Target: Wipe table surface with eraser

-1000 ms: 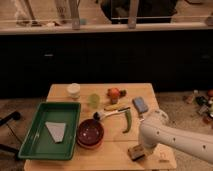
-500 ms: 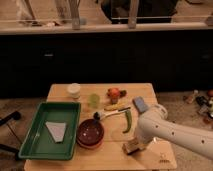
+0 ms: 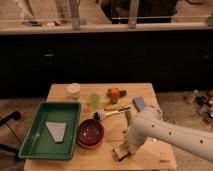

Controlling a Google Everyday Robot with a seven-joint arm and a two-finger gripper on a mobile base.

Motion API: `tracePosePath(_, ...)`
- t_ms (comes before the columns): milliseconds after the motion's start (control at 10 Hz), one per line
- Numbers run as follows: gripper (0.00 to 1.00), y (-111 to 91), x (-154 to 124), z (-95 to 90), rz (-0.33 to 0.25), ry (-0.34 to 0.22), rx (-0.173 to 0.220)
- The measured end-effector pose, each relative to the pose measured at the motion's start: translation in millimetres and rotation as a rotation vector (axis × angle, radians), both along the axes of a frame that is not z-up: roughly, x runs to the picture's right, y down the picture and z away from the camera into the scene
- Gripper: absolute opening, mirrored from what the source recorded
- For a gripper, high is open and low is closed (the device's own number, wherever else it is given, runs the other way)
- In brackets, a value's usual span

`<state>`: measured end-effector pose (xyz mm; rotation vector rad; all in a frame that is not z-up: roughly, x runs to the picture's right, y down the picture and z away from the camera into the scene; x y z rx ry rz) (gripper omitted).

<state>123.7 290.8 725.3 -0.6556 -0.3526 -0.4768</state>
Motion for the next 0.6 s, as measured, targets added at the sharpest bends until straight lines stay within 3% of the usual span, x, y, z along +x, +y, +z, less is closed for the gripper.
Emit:
tracePosePath(300,0.00,20,33,7.8,-0.026,0.052,-0.056)
tracePosePath(600,0.00,16,69,24.6,0.004,0.155,-0.051)
